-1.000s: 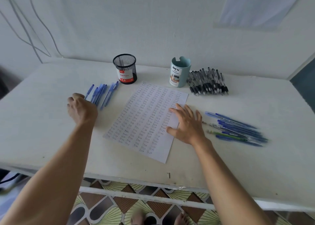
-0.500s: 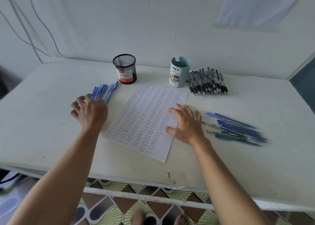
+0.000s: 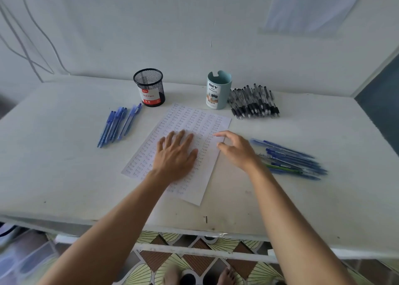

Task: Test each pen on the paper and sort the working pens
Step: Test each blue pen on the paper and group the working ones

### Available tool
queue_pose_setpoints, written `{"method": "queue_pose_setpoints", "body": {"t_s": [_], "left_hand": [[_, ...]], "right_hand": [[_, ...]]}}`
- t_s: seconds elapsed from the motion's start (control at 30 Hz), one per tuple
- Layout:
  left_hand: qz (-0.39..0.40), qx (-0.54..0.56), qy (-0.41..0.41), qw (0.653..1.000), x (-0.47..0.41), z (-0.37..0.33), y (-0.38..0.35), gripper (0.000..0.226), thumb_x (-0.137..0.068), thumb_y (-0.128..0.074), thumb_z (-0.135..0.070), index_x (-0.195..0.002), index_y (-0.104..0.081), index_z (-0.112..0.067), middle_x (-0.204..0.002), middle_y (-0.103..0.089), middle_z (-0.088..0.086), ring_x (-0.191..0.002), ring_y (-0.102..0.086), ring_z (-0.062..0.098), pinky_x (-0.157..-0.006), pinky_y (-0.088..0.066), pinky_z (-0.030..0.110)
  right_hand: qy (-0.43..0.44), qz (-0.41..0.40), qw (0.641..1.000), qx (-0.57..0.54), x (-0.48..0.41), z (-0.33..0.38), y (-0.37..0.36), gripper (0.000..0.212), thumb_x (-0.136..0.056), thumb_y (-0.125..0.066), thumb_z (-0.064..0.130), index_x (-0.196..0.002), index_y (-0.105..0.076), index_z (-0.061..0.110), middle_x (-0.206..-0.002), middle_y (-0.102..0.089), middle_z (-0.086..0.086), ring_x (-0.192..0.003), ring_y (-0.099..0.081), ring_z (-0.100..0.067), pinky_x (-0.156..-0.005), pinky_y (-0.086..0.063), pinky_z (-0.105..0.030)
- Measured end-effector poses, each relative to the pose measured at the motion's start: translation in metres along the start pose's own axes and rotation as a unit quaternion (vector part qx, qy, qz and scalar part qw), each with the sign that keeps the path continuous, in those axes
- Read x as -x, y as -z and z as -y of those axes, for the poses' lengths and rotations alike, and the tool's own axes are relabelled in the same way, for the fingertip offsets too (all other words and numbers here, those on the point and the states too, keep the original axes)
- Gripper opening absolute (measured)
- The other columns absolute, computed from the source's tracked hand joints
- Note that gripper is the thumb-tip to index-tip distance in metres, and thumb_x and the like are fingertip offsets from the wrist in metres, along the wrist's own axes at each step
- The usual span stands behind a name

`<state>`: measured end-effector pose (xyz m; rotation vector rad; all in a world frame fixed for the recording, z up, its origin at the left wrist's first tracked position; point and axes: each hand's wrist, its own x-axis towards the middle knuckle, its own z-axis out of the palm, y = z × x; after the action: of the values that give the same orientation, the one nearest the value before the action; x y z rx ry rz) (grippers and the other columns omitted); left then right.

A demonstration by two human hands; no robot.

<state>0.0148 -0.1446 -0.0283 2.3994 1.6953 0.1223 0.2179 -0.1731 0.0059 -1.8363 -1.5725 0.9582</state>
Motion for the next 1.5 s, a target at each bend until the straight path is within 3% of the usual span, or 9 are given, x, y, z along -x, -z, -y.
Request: {"method": "queue_pose_setpoints", "body": {"t_s": [0.1,0.2,0.37,0.7,0.87,1.1,1.33,1.43,1.5], "left_hand": [[-0.009,0.002,-0.001,1.0,0.001,0.001,-0.003,0.062,-0.103,-0.021,-0.057,-0.16,-0.014,-0.032,-0.168,-0.01,-0.002,-0.154,-0.003,0.023,-0.125,-0.003,0.047],[-0.024,0.044,-0.001,0.999,0.002,0.001,-0.001,0.06,-0.102,-0.019,-0.051,-0.158,-0.023,-0.031,-0.166,-0.018,-0.003,-0.154,-0.007,0.02,-0.124,-0.003,0.044],[-0.097,0.289,0.071,0.95,0.004,0.006,0.013,0.048,-0.101,-0.032,-0.026,-0.144,-0.051,-0.022,-0.152,-0.047,0.001,-0.144,-0.035,0.02,-0.118,-0.02,0.04],[-0.13,0.338,0.096,0.927,0.01,0.01,0.013,0.041,-0.103,-0.039,-0.016,-0.143,-0.048,-0.017,-0.145,-0.054,0.001,-0.13,-0.051,0.02,-0.102,-0.032,0.029],[-0.139,0.337,0.09,0.927,0.01,0.012,0.011,0.038,-0.104,-0.041,-0.014,-0.14,-0.05,-0.016,-0.143,-0.056,0.002,-0.128,-0.053,0.02,-0.103,-0.034,0.03],[-0.155,0.354,0.114,0.916,0.009,0.012,0.012,0.036,-0.103,-0.042,-0.014,-0.136,-0.054,-0.016,-0.139,-0.058,-0.001,-0.126,-0.054,0.018,-0.103,-0.038,0.032],[-0.203,0.395,0.117,0.888,0.013,0.013,0.015,0.033,-0.101,-0.046,-0.01,-0.133,-0.055,-0.014,-0.13,-0.061,0.003,-0.113,-0.058,0.015,-0.096,-0.044,0.026],[-0.212,0.392,0.11,0.888,0.012,0.014,0.014,0.031,-0.1,-0.048,-0.008,-0.129,-0.058,-0.013,-0.127,-0.063,0.003,-0.108,-0.06,0.014,-0.089,-0.045,0.021],[-0.211,0.378,0.104,0.895,0.011,0.015,0.012,0.03,-0.099,-0.049,-0.008,-0.126,-0.061,-0.012,-0.124,-0.065,0.001,-0.105,-0.06,0.011,-0.082,-0.042,0.011]], "right_hand": [[0.007,-0.059,0.998,0.03,0.002,-0.007,0.019,0.033,-0.092,-0.056,0.016,-0.123,-0.066,0.023,-0.135,-0.061,0.003,-0.129,-0.051,-0.017,-0.099,-0.035,-0.024],[-0.023,-0.162,0.965,0.206,0.001,-0.021,0.032,0.035,-0.091,-0.056,0.02,-0.123,-0.066,0.026,-0.13,-0.064,0.001,-0.124,-0.05,-0.028,-0.1,-0.037,-0.039],[-0.131,-0.223,0.922,0.288,0.003,-0.043,0.045,0.032,-0.093,-0.056,0.031,-0.123,-0.065,0.026,-0.128,-0.062,-0.003,-0.12,-0.047,-0.03,-0.096,-0.03,-0.042],[0.059,-0.326,0.904,0.27,-0.008,-0.008,0.031,0.022,-0.091,-0.069,0.026,-0.113,-0.069,0.024,-0.104,-0.073,-0.001,-0.104,-0.059,-0.026,-0.085,-0.031,-0.037],[0.153,-0.258,0.935,0.191,-0.013,0.034,0.011,0.02,-0.093,-0.069,0.022,-0.111,-0.069,0.014,-0.102,-0.072,-0.005,-0.088,-0.066,-0.024,-0.072,-0.044,-0.029],[0.014,-0.055,0.995,0.088,-0.014,0.049,-0.027,0.067,-0.089,-0.073,0.024,-0.147,-0.042,0.012,-0.129,-0.055,-0.013,-0.123,-0.051,-0.026,-0.102,-0.04,-0.033],[-0.023,-0.081,0.991,0.106,-0.01,0.028,-0.043,0.029,-0.099,-0.049,0.032,-0.122,-0.061,0.019,-0.127,-0.053,-0.008,-0.108,-0.06,-0.03,-0.088,-0.045,-0.035],[0.029,-0.096,0.985,0.141,-0.004,0.02,-0.036,0.035,-0.091,-0.048,0.02,-0.122,-0.064,0.023,-0.129,-0.051,-0.002,-0.106,-0.058,-0.028,-0.081,-0.042,-0.032],[0.094,-0.093,0.976,0.172,0.0,0.013,-0.034,0.046,-0.079,-0.047,0.023,-0.121,-0.067,0.024,-0.128,-0.054,0.0,-0.115,-0.051,-0.026,-0.091,-0.042,-0.036]]}}
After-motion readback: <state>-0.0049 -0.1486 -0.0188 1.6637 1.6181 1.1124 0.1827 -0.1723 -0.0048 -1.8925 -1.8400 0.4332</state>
